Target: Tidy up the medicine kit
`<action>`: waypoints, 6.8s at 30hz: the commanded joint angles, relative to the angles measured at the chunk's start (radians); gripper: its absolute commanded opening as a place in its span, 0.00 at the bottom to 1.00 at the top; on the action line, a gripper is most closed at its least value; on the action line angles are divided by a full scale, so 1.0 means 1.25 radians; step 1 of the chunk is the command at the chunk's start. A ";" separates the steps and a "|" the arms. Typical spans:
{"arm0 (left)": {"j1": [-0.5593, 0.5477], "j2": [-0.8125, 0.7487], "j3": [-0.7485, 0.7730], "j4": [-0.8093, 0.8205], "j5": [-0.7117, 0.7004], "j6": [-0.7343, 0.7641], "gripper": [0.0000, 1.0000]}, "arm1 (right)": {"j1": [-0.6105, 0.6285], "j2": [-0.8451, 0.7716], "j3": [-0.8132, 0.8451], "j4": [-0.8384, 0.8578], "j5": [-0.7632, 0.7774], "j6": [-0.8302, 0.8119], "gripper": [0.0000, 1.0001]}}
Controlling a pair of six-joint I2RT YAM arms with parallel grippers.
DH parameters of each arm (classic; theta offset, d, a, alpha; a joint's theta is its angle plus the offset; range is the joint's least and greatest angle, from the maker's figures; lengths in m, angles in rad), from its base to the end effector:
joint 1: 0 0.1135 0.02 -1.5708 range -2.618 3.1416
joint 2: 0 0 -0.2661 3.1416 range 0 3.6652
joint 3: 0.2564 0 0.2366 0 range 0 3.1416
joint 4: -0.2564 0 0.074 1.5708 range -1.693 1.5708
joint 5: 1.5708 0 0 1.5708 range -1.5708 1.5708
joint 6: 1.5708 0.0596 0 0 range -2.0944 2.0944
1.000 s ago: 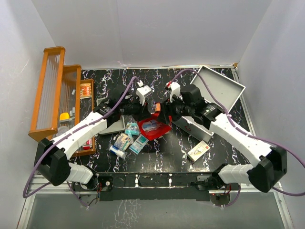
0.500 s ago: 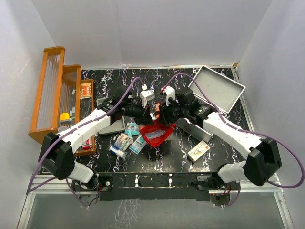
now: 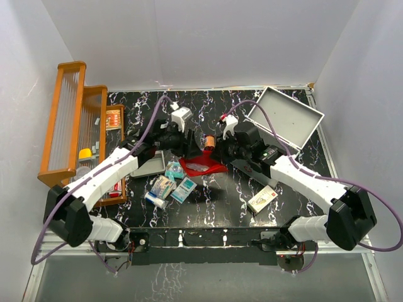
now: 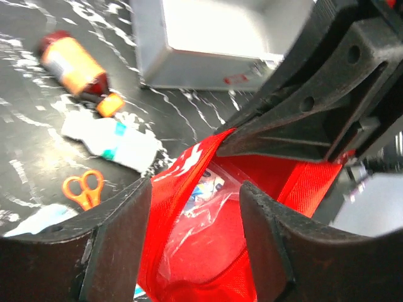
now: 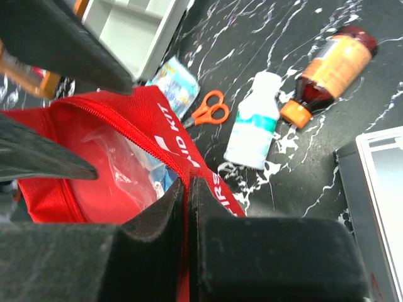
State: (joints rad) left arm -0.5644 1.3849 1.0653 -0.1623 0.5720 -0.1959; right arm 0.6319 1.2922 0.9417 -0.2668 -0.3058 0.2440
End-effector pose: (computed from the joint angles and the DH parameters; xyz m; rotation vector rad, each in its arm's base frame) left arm 0.2505 -0.1968 0.3026 0.7536 1.9994 -1.0471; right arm 0.2226 0.1852 0.2714 -0.6150 2.1935 0.8143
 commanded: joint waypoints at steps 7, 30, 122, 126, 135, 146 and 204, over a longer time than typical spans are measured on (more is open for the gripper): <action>0.014 -0.204 0.014 -0.161 -0.598 -0.347 0.78 | 0.123 -0.014 -0.014 0.231 0.467 0.405 0.00; 0.022 -0.134 -0.088 -0.068 -0.568 -0.618 0.55 | 0.241 0.171 0.111 0.101 0.725 0.721 0.00; 0.101 -0.221 0.205 -0.367 -0.651 -0.173 0.00 | 0.329 0.495 0.149 0.237 0.356 0.843 0.10; 0.101 -0.221 0.198 -0.360 -0.643 -0.173 0.00 | 0.325 0.476 0.144 0.237 0.383 0.811 0.00; 0.101 -0.212 0.172 -0.334 -0.582 -0.160 0.00 | 0.279 0.308 0.072 0.203 0.427 0.661 0.00; 0.101 -0.176 0.092 -0.225 -0.346 -0.152 0.00 | 0.159 0.090 -0.060 -0.036 0.310 0.490 0.00; 0.099 -0.288 -0.394 0.309 -0.242 -0.586 0.00 | 0.149 -0.119 -0.175 -0.055 0.409 0.563 0.00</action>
State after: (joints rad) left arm -0.4461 1.0649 0.5964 0.0696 0.2726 -0.8391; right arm 0.8227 1.2465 0.7387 -0.3481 0.1146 0.8963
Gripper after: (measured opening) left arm 0.009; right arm 0.010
